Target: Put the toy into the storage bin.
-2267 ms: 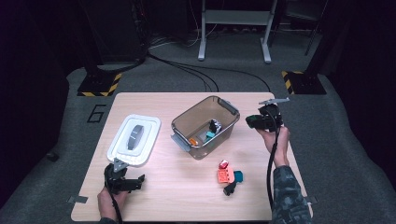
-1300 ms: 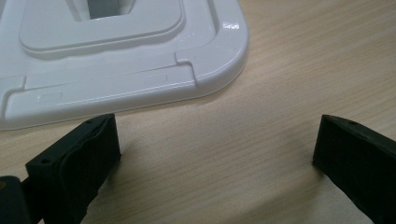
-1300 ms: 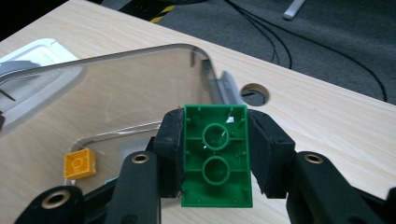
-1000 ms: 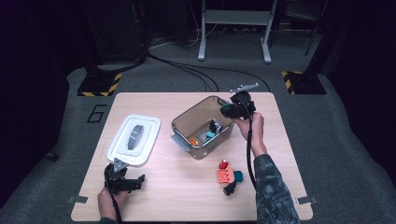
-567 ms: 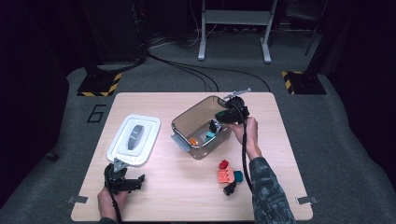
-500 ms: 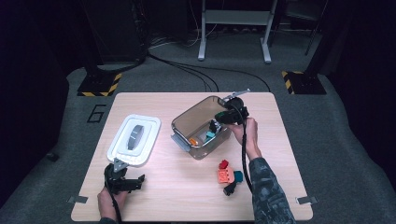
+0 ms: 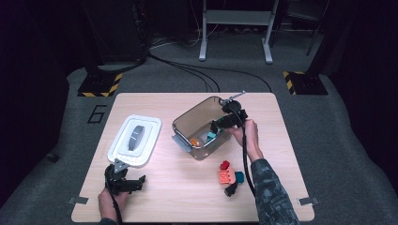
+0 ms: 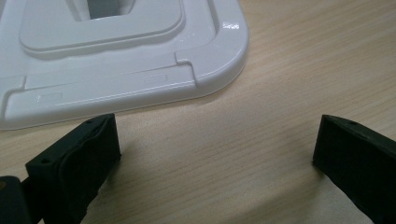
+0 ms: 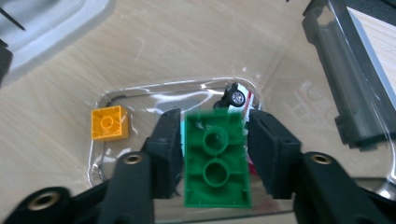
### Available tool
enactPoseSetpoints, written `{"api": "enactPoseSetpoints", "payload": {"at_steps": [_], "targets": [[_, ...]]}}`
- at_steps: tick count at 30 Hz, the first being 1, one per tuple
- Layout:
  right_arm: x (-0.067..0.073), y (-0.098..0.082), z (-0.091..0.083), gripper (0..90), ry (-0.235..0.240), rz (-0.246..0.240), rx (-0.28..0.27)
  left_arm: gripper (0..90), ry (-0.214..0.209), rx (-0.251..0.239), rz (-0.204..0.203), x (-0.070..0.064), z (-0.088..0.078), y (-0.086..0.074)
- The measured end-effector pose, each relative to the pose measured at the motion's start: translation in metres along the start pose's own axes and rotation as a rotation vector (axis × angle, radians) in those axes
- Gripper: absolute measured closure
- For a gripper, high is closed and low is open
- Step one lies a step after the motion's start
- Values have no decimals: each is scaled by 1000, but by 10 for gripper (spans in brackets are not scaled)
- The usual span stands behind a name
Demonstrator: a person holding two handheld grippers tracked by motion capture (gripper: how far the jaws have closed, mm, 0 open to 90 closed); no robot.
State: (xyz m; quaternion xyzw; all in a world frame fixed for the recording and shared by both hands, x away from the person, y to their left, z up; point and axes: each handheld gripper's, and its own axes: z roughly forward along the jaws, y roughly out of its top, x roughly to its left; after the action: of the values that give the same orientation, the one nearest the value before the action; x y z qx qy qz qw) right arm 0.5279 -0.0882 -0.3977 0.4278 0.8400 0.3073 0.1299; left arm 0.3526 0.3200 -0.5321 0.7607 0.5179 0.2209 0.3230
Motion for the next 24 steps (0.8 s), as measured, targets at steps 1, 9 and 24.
{"api": "enactPoseSetpoints", "payload": {"at_steps": [1, 9, 24], "targets": [[0, -1, -1, 507, -6, 9, -5, 4, 0, 0, 0, 0, 0, 0], [4, -9, -13, 294, -18, 27, -60, 5, 4, 0, -1, 0, 0, 0], [10, -77, -60, 157, -44, 63, -146, 4, 4, -3, -6, 0, 0, 0]]}}
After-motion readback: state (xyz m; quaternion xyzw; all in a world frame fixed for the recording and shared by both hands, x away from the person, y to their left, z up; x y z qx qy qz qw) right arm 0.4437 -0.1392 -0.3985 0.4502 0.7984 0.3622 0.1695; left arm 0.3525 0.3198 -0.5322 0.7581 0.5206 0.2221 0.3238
